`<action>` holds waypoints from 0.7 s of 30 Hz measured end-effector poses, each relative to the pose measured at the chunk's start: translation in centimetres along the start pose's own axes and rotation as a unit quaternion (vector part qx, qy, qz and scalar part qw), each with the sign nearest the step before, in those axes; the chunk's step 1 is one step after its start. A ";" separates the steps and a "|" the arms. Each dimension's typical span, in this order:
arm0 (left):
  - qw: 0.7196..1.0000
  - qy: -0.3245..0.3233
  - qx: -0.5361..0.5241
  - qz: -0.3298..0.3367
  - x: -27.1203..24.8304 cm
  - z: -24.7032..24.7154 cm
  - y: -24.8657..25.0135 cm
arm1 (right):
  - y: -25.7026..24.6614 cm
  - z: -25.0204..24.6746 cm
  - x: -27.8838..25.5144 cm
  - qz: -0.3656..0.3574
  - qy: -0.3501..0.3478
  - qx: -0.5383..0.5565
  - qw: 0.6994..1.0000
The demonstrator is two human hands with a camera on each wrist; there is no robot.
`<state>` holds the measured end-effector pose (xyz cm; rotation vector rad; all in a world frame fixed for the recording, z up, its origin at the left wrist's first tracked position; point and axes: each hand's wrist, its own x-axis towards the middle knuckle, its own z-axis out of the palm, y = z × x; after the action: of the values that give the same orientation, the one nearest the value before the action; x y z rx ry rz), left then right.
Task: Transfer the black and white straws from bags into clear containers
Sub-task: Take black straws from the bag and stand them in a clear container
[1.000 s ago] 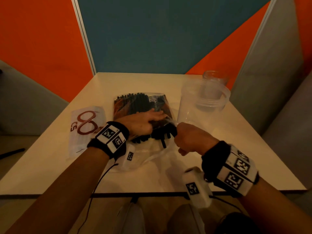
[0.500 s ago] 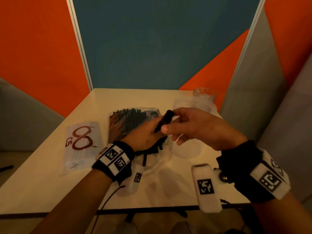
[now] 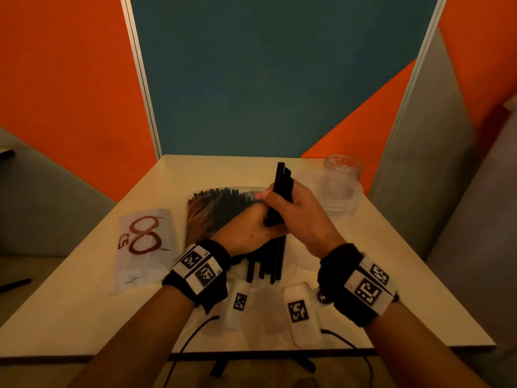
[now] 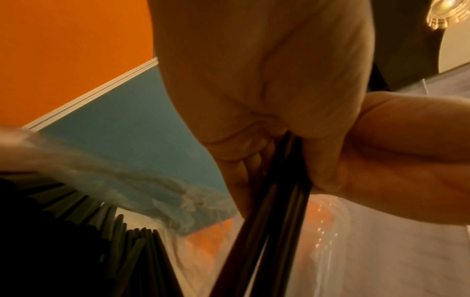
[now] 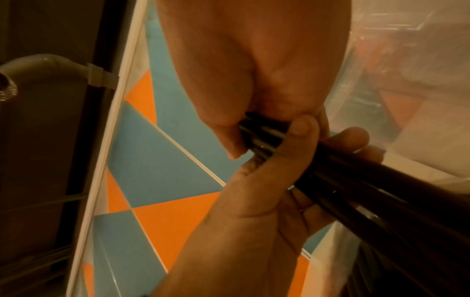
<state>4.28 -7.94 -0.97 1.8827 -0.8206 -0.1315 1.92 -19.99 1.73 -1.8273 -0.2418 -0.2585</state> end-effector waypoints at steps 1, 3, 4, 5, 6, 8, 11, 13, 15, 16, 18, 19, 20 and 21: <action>1.000 -0.006 0.001 -0.011 -0.1 0.0 -0.3 | 0.5 0.1 -0.1 0.010 0.000 0.005 1.000; 1.000 -0.023 -0.001 -0.021 -0.3 0.1 -0.4 | 1.1 0.3 -0.3 0.022 0.003 0.022 0.999; 0.999 -0.029 -0.001 -0.023 -0.2 0.1 -0.4 | 1.1 0.3 -0.4 0.030 0.006 0.035 0.999; 0.999 -0.030 0.002 -0.025 -0.2 0.0 -0.3 | 1.2 0.3 -0.3 0.035 0.010 0.048 0.998; 0.999 -0.030 0.008 -0.030 -0.1 -0.1 -0.3 | 1.2 0.4 -0.2 0.038 0.014 0.057 0.998; 0.999 -0.029 0.019 -0.040 0.1 -0.4 -0.6 | 1.0 0.5 0.0 0.032 0.021 0.056 0.998; 0.998 -0.011 0.031 -0.044 0.1 -0.4 -1.1 | 0.8 0.5 0.0 0.030 0.034 0.053 0.998; 0.998 0.019 0.064 -0.013 0.1 -0.5 -1.5 | 0.9 0.4 -0.2 0.032 0.047 0.070 0.996; 0.986 0.024 0.164 -0.015 0.2 -0.8 -2.2 | 1.1 0.3 -0.5 0.028 0.040 0.057 0.997; 0.977 0.008 0.211 -0.037 0.1 -0.9 -2.5 | 1.3 0.3 -0.7 0.024 0.031 0.043 0.998; 0.960 -0.032 0.269 -0.073 -0.2 -1.2 -3.4 | 1.6 0.3 -1.1 0.018 0.029 0.036 0.999; 0.955 -0.053 0.281 -0.084 -0.4 -1.2 -3.9 | 1.6 0.2 -1.2 0.017 0.034 0.044 0.998; 0.952 -0.071 0.283 -0.090 -0.5 -1.3 -4.3 | 1.6 0.1 -1.4 0.017 0.035 0.054 0.998; 0.953 -0.082 0.275 -0.099 -0.5 -1.3 -4.7 | 1.6 0.1 -1.4 0.017 0.025 0.055 0.998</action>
<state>6.74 -5.47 -4.50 2.5100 -0.8348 -0.2002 1.11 -20.41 -0.19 -1.7115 -0.1862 -0.2615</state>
